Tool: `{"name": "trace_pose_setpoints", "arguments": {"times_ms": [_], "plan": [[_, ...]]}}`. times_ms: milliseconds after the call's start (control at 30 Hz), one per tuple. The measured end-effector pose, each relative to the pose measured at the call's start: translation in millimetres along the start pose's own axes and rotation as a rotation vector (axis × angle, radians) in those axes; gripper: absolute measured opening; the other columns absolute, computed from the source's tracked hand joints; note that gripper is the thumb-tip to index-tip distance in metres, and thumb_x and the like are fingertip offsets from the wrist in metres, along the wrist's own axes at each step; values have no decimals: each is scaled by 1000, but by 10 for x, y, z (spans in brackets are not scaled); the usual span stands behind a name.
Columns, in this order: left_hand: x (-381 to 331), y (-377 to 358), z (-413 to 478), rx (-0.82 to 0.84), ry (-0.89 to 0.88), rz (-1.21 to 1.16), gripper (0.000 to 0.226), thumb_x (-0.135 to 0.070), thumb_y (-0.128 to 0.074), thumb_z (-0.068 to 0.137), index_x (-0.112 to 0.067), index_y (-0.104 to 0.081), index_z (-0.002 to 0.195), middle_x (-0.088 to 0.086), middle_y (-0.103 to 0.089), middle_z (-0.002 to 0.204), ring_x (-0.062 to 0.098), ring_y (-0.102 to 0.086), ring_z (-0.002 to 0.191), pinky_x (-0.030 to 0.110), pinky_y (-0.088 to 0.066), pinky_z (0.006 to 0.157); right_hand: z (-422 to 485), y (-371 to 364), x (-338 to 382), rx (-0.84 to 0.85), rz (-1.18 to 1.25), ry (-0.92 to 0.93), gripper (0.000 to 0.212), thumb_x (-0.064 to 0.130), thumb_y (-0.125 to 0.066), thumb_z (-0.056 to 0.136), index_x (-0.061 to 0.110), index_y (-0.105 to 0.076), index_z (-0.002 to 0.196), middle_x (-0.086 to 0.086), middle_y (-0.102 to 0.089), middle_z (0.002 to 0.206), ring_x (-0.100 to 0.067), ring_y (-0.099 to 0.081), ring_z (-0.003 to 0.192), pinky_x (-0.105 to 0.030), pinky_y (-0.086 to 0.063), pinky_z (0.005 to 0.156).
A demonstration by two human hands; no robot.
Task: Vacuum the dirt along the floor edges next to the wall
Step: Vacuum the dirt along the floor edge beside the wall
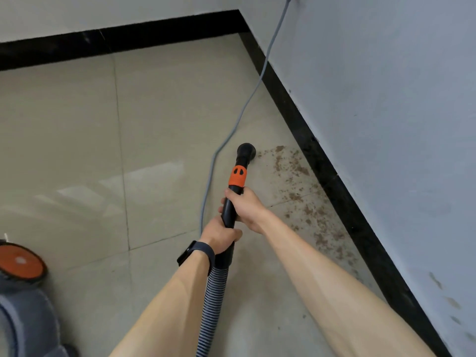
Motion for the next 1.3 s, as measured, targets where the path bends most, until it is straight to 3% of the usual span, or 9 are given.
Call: {"name": "trace_pose_setpoints", "arguments": {"times_ms": [333, 467, 600, 733, 900, 1033, 1300], "plan": [[229, -155, -45, -52, -13, -70, 24, -14, -67, 77, -16, -55, 98, 6, -63, 79, 23, -61, 70, 26, -42, 54, 87, -56, -104, -78, 25, -15, 34, 34, -47, 110, 9, -42, 132, -8, -63, 105, -20, -70, 80, -35, -56, 67], [226, -136, 27, -37, 53, -198, 20, -6, -63, 65, -9, -58, 84, 8, -62, 65, 25, -59, 59, 27, -47, 54, 169, -123, -120, -148, -152, 30, 37, 37, -47, 109, 9, -39, 132, -6, -63, 99, -21, -69, 77, -42, -62, 80], [169, -175, 47, -11, 105, -335, 5, -1, -59, 62, -5, -56, 62, 10, -60, 58, 27, -57, 56, 29, -48, 56, 231, -125, -89, -186, -321, 56, 37, 40, -47, 108, 11, -41, 130, -4, -65, 95, -25, -74, 84, -41, -61, 83], [-1, -217, 107, -4, 114, -429, 13, 1, -54, 67, -5, -56, 55, 11, -62, 57, 27, -58, 54, 30, -52, 59, 378, -62, -47, -281, -480, 65, 44, 50, -46, 105, 12, -41, 128, -15, -71, 110, -34, -73, 95, -47, -60, 88], [-183, -309, 154, 41, 112, -404, 9, 0, -55, 65, -4, -55, 57, 11, -62, 57, 26, -58, 51, 24, -49, 52, 452, 126, 41, -323, -488, 43, 46, 50, -49, 103, 11, -43, 127, -16, -68, 114, -38, -73, 97, -51, -61, 88], [-299, -430, 183, 40, 116, -428, 3, -3, -55, 55, -5, -55, 57, 11, -62, 56, 28, -58, 53, 33, -54, 58, 498, 251, 63, -328, -542, 36, 49, 50, -49, 103, 10, -42, 131, -17, -68, 113, -38, -73, 95, -51, -61, 87], [-484, -458, 316, 22, 87, -341, 8, -8, -55, 52, -11, -55, 44, 6, -61, 49, 30, -61, 54, 36, -58, 61, 650, 404, 223, -367, -503, 25, 57, 55, -48, 97, 10, -44, 132, -18, -68, 117, -38, -74, 91, -51, -63, 84]]}}
Point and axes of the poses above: each hand's wrist, its own z-axis towards the middle knuckle, its own y-axis out of the back of the hand, x = y × z, the point moved 1 cm from there along z, towards the middle knuckle
